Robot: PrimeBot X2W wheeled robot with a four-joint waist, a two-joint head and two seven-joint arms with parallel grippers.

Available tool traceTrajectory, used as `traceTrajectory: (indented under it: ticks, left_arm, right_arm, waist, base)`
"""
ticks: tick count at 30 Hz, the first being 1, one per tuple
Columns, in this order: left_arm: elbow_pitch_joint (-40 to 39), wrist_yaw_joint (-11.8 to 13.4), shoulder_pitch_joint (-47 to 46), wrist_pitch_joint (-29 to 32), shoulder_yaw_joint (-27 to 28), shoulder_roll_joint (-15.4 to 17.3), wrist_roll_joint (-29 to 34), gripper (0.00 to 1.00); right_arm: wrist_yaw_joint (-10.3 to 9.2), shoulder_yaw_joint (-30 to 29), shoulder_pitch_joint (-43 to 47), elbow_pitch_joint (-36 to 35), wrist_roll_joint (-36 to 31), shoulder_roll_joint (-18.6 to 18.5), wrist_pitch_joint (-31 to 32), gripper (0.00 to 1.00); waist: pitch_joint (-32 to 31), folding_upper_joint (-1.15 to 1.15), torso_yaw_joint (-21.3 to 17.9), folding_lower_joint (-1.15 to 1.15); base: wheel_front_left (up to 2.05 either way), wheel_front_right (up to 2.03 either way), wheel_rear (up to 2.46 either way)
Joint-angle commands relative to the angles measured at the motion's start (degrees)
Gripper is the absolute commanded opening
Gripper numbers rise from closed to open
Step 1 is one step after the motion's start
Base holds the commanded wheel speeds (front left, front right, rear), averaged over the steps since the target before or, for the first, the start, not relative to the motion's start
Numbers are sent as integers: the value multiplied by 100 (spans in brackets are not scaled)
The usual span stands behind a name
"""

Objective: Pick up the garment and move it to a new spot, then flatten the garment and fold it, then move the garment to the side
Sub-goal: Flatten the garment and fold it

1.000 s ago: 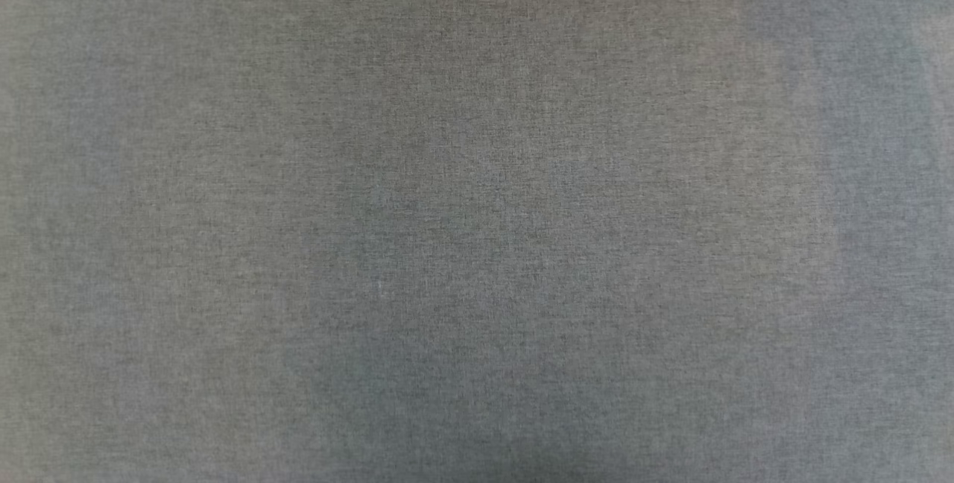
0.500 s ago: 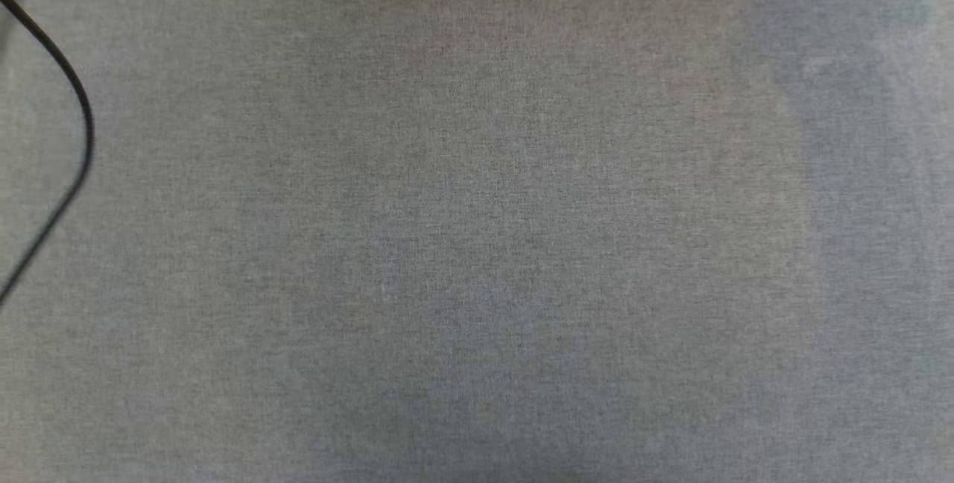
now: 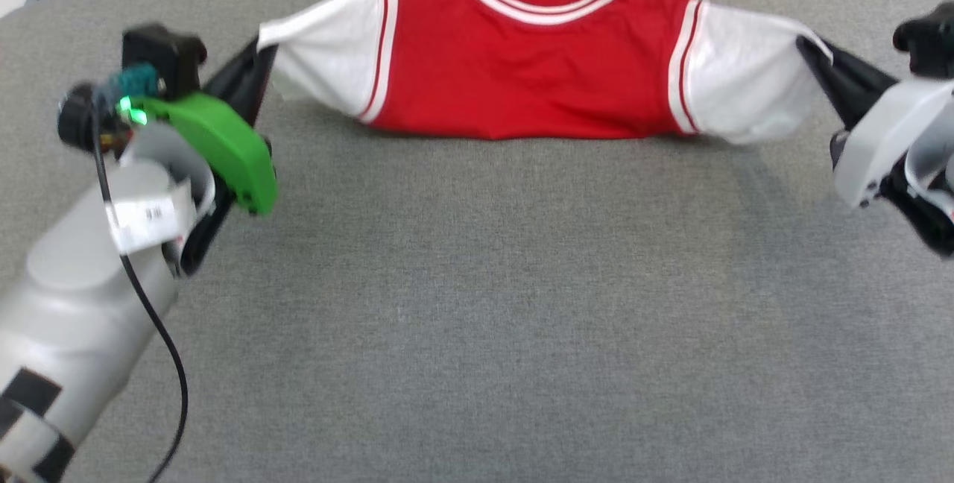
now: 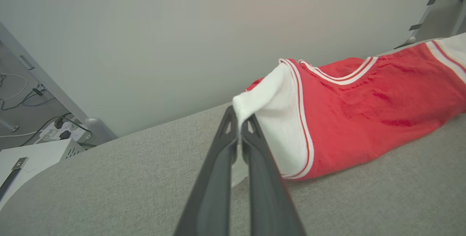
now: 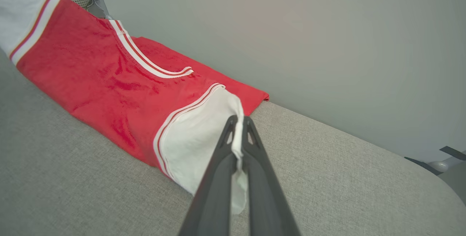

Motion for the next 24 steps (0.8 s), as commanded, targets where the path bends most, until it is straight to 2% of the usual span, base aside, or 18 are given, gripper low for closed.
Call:
traceTrajectory:
  ticks: [1,6,11,16,24]
  left_arm:
    - [-134,70,447,-32,76,60,-5,0]
    - [-690,312,1919,-33,457,149,2,0]
    - [-909,489,3019,-33,719,182,47,0]
    - [-980,635,3863,-33,1111,48,10,0]
    - [-1234,902,5123,-33,1824,-152,159,0]
  right_arm:
    - [-4,-3,306,-54,91,-59,-87,0]
    - [-4,-87,1471,-227,329,-243,-197,0]
    - [-4,-319,2495,-243,418,-432,-267,0]
    - [-4,-847,3508,-215,597,-544,-310,0]
    - [-4,-1937,5132,-512,487,-517,-322,0]
  waist:
    - [-411,0,27,1]
    - [-747,0,38,1]
    - [-986,0,59,1]
    - [-1207,0,91,1]
    - [-1435,0,117,1]
  base:
    - [0,0,0]
    - [0,0,0]
    - [0,0,0]
    - [0,0,0]
    - [0,0,0]
